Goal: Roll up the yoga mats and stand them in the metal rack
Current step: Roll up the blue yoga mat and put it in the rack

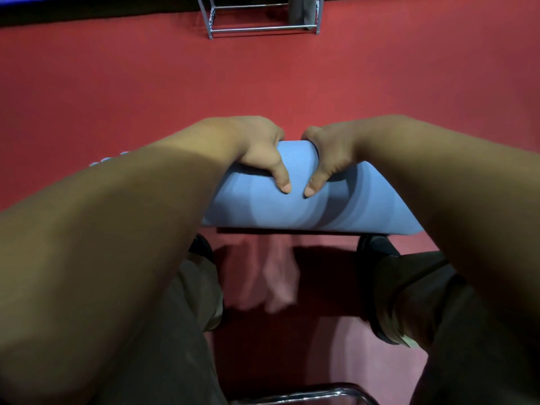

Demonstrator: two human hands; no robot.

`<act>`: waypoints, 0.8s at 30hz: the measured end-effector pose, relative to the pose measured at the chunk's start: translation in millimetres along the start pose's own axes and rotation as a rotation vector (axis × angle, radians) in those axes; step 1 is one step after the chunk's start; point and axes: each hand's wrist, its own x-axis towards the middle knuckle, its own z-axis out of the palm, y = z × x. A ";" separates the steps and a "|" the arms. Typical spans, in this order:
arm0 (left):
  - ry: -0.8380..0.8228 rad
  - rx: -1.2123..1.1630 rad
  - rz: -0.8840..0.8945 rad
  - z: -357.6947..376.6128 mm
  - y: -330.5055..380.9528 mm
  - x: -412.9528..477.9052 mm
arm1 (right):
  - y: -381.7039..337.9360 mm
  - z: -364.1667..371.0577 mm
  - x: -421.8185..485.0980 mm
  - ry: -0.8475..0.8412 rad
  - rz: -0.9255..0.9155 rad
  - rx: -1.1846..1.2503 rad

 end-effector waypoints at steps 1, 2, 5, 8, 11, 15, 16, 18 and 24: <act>-0.014 -0.006 -0.006 0.2 1.0 0.2 | -0.2 -0.2 -1.0 0.017 -0.004 -0.006; -0.027 -0.005 -0.009 0.7 2.2 0.7 | -0.3 -0.2 -2.3 0.033 -0.008 -0.009; -0.061 -0.001 0.008 2.7 4.0 4.0 | 1.9 1.5 -3.7 0.037 0.001 0.005; -0.084 -0.012 0.053 5.1 5.5 5.3 | 8.3 4.1 -4.3 0.009 0.007 0.050; -0.105 0.051 0.080 9.6 10.5 5.5 | 14.2 5.2 -6.3 -0.011 0.013 0.122; -0.027 0.099 0.078 14.9 16.1 5.7 | 15.6 7.6 -9.9 -0.037 0.013 0.188; -0.010 0.096 0.082 14.5 16.1 5.0 | 15.2 8.0 -10.3 -0.044 0.006 0.193; 0.000 0.081 0.083 12.4 13.5 4.7 | 14.0 7.2 -9.8 -0.039 -0.014 0.182; -0.065 -0.041 0.039 12.3 -1.7 9.4 | 8.9 6.2 -1.8 -0.036 -0.054 0.106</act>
